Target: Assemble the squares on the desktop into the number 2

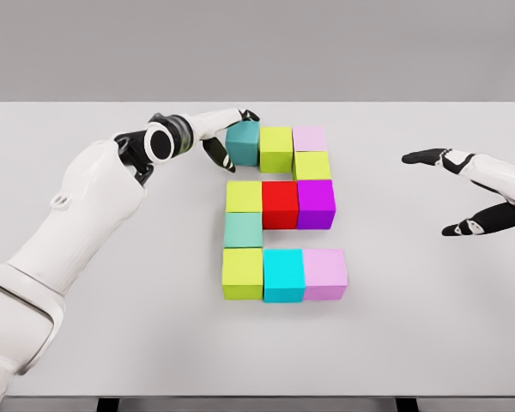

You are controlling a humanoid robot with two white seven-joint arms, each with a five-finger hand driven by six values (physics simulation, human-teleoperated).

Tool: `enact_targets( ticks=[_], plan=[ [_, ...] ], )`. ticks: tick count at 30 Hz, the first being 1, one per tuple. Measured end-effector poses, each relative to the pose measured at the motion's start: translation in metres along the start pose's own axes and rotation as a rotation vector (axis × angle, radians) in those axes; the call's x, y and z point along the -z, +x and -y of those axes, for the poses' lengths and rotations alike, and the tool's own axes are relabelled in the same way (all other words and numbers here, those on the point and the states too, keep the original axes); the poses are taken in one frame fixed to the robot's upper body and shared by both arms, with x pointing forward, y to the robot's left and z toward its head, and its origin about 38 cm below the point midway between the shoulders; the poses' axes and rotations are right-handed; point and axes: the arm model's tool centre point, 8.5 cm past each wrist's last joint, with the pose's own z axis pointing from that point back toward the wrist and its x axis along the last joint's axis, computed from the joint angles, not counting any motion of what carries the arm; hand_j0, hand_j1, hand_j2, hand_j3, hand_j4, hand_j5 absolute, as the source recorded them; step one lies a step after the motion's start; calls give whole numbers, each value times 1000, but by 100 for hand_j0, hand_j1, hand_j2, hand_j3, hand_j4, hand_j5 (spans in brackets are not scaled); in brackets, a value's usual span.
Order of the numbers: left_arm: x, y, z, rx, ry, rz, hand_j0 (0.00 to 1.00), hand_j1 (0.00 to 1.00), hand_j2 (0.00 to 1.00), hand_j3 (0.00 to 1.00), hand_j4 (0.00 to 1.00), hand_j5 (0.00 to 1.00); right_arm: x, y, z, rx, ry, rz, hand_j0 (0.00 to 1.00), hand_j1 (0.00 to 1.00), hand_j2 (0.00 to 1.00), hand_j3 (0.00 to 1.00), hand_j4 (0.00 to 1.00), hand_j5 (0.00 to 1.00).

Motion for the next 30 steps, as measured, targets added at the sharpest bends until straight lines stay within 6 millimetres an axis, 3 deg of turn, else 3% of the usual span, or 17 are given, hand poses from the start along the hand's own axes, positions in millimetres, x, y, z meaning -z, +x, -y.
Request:
enact_targets(
  ticks=[30],
  plan=[
    [-4, -2, -1, -10, 13, 8, 93, 93, 93, 93, 93, 93, -17, -19, 5, -27, -7, -95, 100, 100, 100, 100, 100, 100]
  ],
)
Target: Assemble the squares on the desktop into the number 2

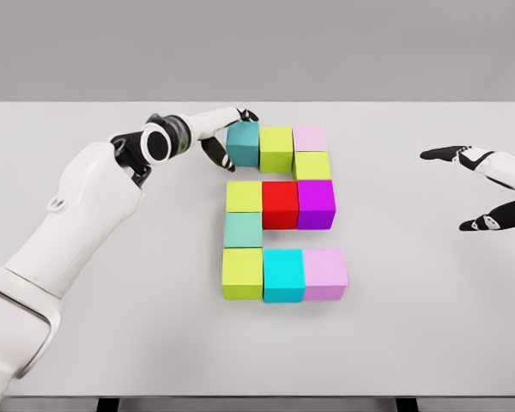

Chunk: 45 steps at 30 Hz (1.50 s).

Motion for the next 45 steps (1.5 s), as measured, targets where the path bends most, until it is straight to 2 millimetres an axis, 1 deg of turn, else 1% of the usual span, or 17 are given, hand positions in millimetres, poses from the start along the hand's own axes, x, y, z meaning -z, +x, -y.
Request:
enact_targets(
  ticks=[13, 15, 26, 28, 36, 45],
  plan=[
    [-7, 1, -5, 11, 18, 14, 92, 92, 92, 92, 92, 92, 1, 1, -1, 0, 2, 4, 100, 100, 100, 100, 100, 100],
    [-8, 0, -3, 9, 16, 14, 92, 92, 92, 92, 92, 92, 1, 1, -1, 0, 2, 5, 100, 100, 100, 100, 100, 100],
    [-9, 0, -4, 12, 18, 19, 92, 92, 92, 92, 92, 92, 2, 2, -1, -1, 3, 9, 100, 100, 100, 100, 100, 100],
    [-9, -2, 1, 9, 13, 17, 92, 92, 92, 92, 92, 92, 2, 2, -1, -1, 3, 9, 100, 100, 100, 100, 100, 100],
    [-12, -3, -2, 11, 21, 19, 92, 92, 92, 92, 92, 92, 1, 1, -1, 1, 2, 4, 100, 100, 100, 100, 100, 100],
    [-13, -4, -3, 13, 22, 19, 92, 92, 92, 92, 92, 92, 9, 16, -2, -15, 11, 52, 100, 100, 100, 100, 100, 100]
  ],
)
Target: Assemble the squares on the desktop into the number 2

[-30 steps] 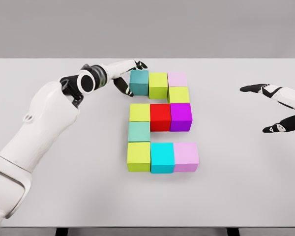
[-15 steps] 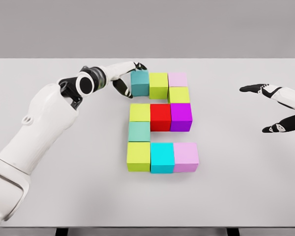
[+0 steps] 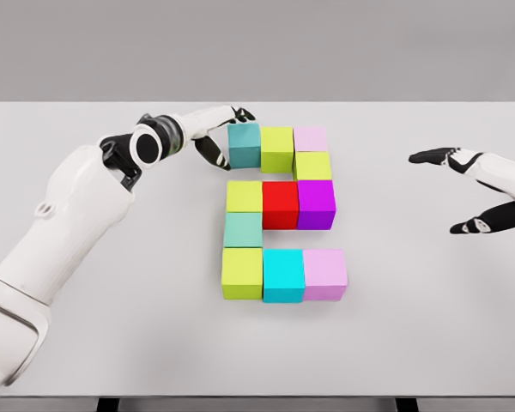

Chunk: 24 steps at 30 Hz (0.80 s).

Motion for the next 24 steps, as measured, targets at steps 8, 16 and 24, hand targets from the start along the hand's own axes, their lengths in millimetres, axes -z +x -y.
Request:
enact_targets(
  ticks=[8, 16, 24],
  plan=[
    [-1, -1, -3, 7, 5, -5, 93, 93, 93, 93, 93, 93, 4, 6, -3, -5, 9, 21, 100, 100, 100, 100, 100, 100],
    [2, -12, -4, -1, -2, -39, 92, 92, 92, 92, 92, 92, 5, 8, -3, -6, 11, 25, 100, 100, 100, 100, 100, 100],
    [5, -15, 0, -5, -10, -54, 92, 92, 92, 92, 92, 92, 7, 8, -6, 2, 5, 31, 100, 100, 100, 100, 100, 100]
  ],
)
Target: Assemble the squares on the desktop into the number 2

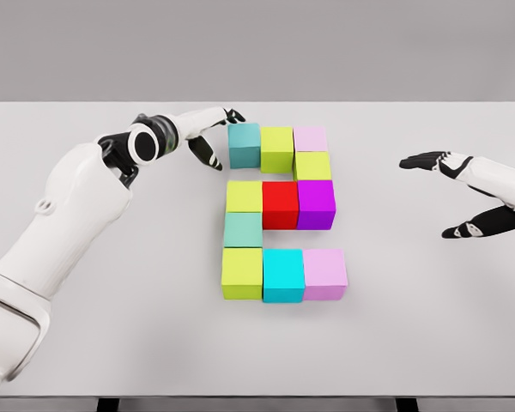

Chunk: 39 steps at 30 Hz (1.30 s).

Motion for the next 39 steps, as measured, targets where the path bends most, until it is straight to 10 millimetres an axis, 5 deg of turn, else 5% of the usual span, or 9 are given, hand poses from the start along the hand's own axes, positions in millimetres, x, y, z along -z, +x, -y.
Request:
enact_targets(
  ticks=[39],
  plan=[
    [5, 5, 7, 9, -18, 11, 92, 92, 92, 92, 92, 92, 12, 16, -8, 0, -2, 62, 100, 100, 100, 100, 100, 100]
  ],
)
